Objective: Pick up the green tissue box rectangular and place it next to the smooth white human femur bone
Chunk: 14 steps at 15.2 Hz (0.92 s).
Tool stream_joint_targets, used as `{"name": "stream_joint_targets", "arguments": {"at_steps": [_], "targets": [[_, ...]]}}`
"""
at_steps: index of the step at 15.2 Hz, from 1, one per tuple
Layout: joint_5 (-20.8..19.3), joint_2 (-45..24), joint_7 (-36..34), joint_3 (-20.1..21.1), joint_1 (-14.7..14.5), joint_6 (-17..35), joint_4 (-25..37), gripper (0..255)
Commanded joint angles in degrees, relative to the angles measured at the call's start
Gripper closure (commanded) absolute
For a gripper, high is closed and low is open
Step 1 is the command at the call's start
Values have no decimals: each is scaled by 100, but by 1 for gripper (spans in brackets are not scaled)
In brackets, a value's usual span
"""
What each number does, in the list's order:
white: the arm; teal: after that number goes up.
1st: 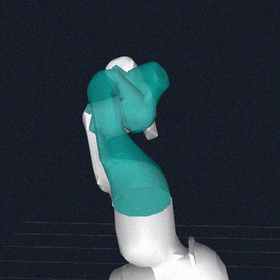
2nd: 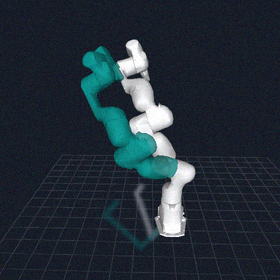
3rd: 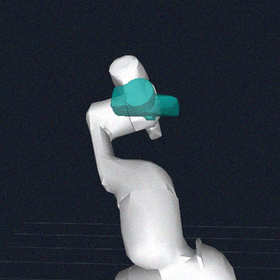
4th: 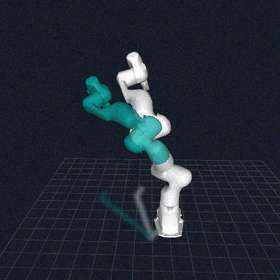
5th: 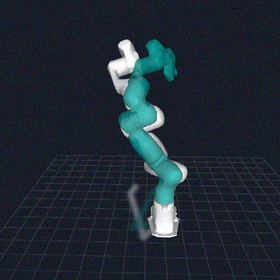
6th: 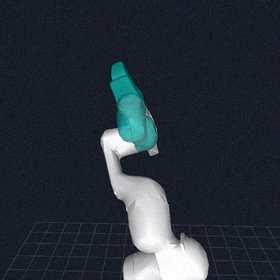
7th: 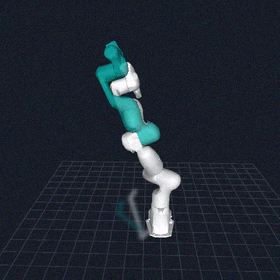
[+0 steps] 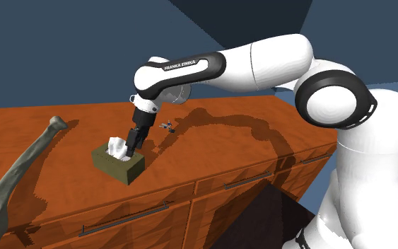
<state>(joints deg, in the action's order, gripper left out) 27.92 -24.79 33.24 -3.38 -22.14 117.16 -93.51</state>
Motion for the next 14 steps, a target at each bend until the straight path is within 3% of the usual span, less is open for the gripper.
{"name": "stream_joint_targets", "arguments": {"at_steps": [1, 6, 14], "targets": [[0, 0, 0, 0, 0, 0, 0, 0], [-107, 228, -76, -88, 135, -589, 331, 0], [-107, 228, -76, -89, 134, -589, 331, 0]]}}
